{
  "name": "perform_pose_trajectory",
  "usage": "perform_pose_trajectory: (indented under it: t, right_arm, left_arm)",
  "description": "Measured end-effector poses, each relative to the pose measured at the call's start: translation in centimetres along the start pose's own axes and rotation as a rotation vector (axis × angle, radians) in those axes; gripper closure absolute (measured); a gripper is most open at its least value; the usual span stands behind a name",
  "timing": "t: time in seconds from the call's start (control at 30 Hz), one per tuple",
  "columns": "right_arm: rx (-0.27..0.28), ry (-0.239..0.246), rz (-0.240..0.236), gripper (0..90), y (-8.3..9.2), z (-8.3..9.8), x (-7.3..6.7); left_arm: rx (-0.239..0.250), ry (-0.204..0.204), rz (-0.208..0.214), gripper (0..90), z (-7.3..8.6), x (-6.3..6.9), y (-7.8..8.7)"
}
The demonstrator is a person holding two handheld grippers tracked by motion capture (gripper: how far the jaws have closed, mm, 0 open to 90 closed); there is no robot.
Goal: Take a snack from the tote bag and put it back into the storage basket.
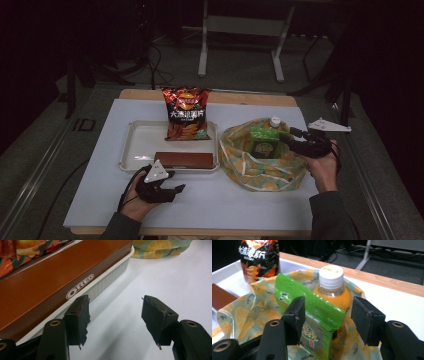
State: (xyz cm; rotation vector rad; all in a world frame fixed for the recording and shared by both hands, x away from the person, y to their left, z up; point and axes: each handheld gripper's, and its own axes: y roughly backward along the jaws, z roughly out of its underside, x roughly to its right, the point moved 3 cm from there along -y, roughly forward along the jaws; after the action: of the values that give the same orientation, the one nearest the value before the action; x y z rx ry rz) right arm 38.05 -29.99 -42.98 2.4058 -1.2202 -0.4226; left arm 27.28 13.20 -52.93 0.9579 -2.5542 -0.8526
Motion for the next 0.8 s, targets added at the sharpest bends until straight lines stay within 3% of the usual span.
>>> perform_pose_trajectory:
  t: [0.23, 0.8]
  right_arm:
    - [-0.024, 0.015, -0.069, 49.1, -1.3, 0.8, -0.1]
    - [-0.106, 0.071, -0.125, 54.8, -2.7, 2.1, -0.5]
  left_arm:
    - [-0.006, -0.009, 0.005, 38.7, 0.1, 0.3, -0.3]
    - [-0.033, -0.013, 0.011, 38.5, 0.4, 0.3, -1.0]
